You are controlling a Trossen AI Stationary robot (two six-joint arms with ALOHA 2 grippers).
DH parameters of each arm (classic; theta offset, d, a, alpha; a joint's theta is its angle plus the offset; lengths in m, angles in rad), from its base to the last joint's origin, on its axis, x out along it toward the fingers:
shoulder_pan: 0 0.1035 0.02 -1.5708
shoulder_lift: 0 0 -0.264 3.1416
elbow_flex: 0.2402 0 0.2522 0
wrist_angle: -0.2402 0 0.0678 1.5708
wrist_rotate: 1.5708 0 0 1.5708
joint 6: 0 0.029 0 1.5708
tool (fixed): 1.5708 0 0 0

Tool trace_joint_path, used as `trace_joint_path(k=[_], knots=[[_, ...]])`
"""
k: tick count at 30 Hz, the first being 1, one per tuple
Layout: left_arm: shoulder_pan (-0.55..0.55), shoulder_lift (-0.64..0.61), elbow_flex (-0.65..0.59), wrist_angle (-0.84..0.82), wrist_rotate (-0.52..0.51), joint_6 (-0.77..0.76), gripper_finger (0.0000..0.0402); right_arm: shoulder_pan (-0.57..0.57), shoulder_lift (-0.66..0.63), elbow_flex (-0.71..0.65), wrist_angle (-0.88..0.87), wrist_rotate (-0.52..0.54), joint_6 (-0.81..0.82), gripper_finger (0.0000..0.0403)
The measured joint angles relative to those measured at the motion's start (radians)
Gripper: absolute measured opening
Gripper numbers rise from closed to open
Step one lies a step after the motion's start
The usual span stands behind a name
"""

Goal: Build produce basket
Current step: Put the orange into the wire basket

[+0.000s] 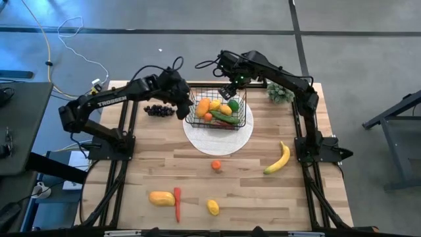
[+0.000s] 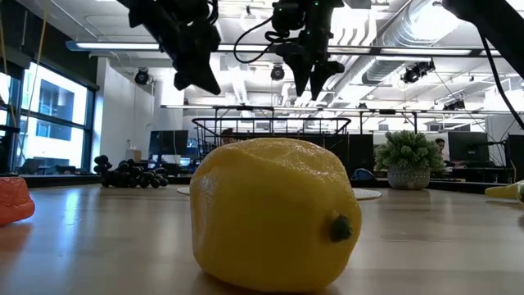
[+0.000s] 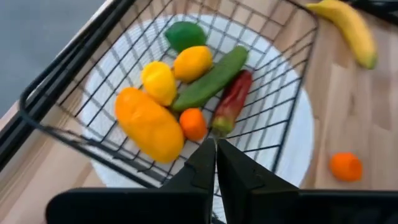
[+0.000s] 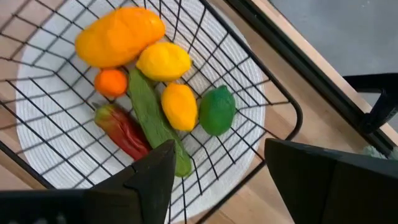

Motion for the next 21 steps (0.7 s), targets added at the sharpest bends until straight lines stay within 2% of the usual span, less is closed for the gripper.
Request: trace_joint_path(k=[5,9,21], knots=[[0.005,-0.002,0.0,0.002,-0.011,-0.027,0.0022,0.004,0.0,0.0,-0.035,-0.006,-0.017,0.0226],[0.019,-0.025,0.003,-0.021,-0.003,-0.034,0.0052,0.029,-0.003,0.0,-0.05,-0.007,-0.017,0.0226],[0.029,-0.037,0.194,-0.341,-0.012,0.004,0.0178,0.21,-0.036,0.0,-0.053,-0.088,0.122,0.0226]])
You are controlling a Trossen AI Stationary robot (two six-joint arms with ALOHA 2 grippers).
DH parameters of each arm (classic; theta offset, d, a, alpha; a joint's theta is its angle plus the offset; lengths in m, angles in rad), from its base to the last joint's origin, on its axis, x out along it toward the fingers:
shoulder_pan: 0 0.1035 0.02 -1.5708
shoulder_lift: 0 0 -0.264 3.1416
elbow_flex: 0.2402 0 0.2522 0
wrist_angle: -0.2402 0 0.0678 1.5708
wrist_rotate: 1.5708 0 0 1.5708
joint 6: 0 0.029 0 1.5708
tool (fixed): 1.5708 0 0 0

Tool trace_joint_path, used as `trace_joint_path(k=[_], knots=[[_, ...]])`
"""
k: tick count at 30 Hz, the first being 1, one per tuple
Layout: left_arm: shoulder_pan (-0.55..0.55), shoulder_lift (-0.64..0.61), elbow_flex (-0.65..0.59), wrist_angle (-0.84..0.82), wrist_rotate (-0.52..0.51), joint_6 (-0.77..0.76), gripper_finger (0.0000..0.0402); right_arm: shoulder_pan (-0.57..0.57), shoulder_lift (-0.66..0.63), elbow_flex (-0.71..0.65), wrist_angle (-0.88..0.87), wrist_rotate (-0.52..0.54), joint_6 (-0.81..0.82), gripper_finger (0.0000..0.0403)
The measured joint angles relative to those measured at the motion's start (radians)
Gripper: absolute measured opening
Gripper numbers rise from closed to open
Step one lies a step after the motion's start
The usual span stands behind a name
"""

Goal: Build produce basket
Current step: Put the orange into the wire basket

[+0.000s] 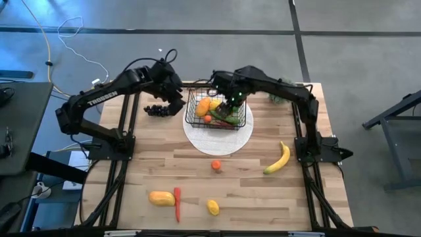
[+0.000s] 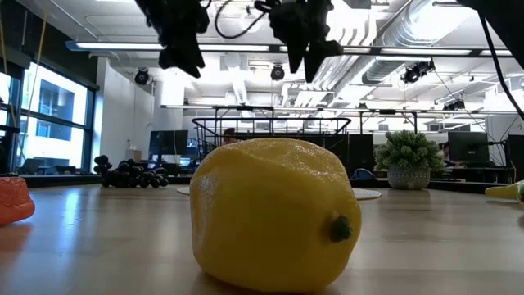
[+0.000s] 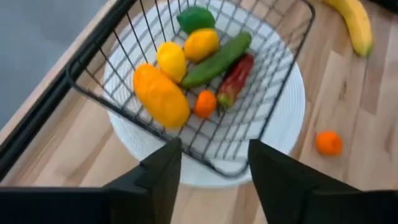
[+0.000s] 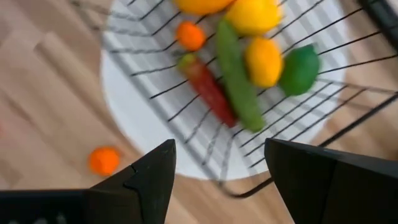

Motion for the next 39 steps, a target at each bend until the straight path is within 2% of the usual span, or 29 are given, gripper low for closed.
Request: trace_joint_path(k=[5,9,18,22,39], knots=[[0.0,-0.006,0.084,-0.147,-0.002,0.068,0.0192,0.09,0.0,0.0,-0.009,-0.016,0.074,0.0226],[0.0,-0.039,0.094,-0.161,-0.02,0.119,0.0187,0.154,0.0,-0.001,-0.01,-0.027,0.162,0.0226],[0.0,-0.082,0.094,-0.16,-0.224,0.198,0.0173,0.293,0.048,-0.002,-0.001,-0.042,0.31,0.0232],[0.0,-0.096,0.094,-0.16,-0.246,0.201,0.0173,0.322,0.097,-0.002,0.027,-0.105,0.324,0.0234],[0.0,-0.118,0.094,-0.16,-0.247,0.217,0.0172,0.352,0.274,-0.002,0.105,-0.158,0.357,0.0234]])
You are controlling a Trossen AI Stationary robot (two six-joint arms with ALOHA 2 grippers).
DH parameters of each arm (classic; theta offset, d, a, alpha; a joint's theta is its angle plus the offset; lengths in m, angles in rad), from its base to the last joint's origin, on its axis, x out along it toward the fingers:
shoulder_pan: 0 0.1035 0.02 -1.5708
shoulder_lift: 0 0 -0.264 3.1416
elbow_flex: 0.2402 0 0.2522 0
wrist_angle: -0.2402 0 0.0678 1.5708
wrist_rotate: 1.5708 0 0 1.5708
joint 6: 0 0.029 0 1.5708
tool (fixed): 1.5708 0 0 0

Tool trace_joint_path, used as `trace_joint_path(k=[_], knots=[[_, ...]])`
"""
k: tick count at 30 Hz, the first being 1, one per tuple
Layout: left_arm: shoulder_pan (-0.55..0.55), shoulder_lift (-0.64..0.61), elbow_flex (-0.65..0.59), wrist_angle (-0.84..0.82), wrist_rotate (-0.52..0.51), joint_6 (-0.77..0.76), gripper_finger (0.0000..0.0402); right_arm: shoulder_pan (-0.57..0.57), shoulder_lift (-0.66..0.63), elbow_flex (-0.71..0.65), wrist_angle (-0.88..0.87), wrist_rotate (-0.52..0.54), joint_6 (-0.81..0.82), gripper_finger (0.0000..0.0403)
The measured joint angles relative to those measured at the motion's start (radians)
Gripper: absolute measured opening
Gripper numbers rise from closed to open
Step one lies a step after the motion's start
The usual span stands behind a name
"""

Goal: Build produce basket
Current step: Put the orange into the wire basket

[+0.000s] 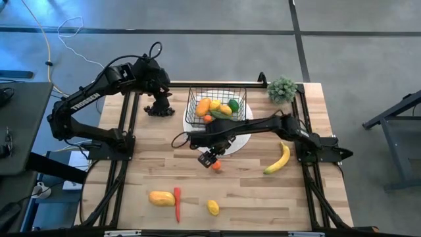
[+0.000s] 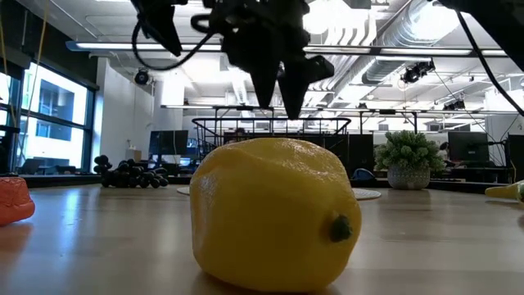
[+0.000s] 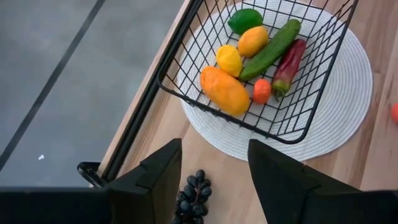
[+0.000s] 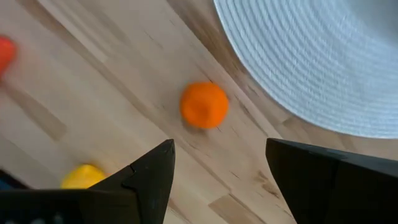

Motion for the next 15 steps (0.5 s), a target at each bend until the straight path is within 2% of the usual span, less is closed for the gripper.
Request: trace_joint_path(k=[5,15], knots=[[0.0,0.0,0.0,-0.002,-0.013,0.001,0.0172,0.023,0.051,0.0,-0.05,-0.018,-0.002,0.0234],[0.0,0.0,0.0,-0.002,-0.015,0.0,0.0172,0.048,0.099,0.0,0.003,0.01,-0.009,0.0234]])
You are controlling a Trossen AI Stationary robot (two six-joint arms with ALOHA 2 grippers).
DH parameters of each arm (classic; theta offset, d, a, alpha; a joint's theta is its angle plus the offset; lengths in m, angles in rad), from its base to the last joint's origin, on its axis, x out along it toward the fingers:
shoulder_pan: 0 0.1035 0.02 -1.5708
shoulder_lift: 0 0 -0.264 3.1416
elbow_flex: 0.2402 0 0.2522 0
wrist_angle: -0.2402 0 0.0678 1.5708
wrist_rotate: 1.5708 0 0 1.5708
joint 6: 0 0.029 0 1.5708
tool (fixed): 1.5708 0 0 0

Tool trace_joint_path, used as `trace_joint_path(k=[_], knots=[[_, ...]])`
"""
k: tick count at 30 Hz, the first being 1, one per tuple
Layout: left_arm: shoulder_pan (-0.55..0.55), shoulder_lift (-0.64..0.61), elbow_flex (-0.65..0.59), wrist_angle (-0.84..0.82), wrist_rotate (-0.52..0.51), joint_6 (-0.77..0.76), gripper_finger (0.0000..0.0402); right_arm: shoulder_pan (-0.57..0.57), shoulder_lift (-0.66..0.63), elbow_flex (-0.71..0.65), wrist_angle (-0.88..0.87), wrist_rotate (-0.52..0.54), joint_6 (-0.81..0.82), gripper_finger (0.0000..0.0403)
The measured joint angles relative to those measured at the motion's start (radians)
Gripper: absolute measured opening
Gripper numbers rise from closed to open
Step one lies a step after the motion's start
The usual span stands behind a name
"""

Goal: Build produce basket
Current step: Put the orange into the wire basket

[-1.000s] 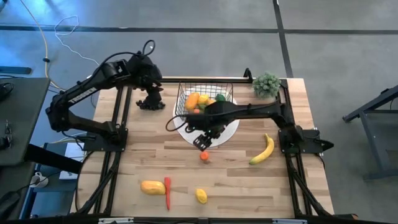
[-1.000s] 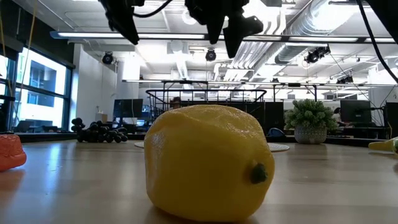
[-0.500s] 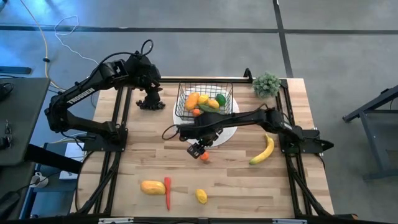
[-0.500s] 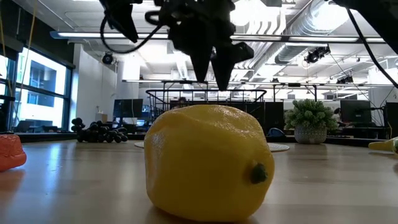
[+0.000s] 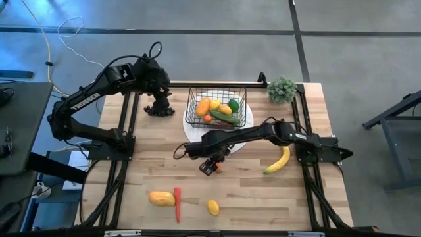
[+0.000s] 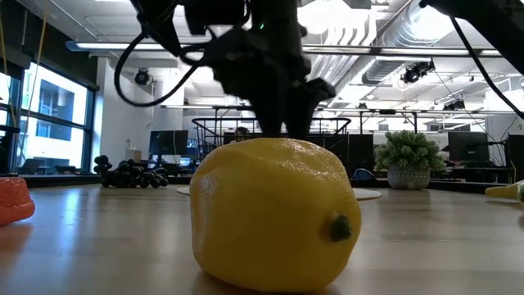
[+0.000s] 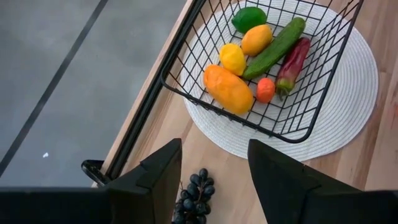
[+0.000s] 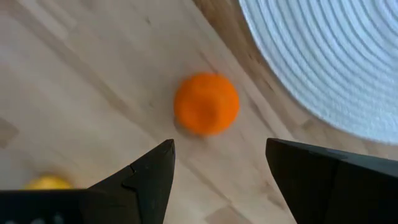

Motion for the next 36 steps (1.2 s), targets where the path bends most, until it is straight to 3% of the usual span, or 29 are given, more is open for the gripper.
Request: trace_joint_path(k=[21,28,36], knots=[[0.0,0.0,0.0,0.0,-0.001,0.0,0.0172,-0.003,0.11,0.0,0.075,-0.028,-0.085,0.0231],[0.0,0.0,0.0,0.0,-0.036,0.025,0.0172,-0.009,0.116,0.0,0.07,-0.052,-0.072,0.0157],[0.0,0.0,0.0,-0.002,-0.037,0.007,0.0172,-0.035,0.092,0.0,0.02,-0.085,-0.1,0.0153]])
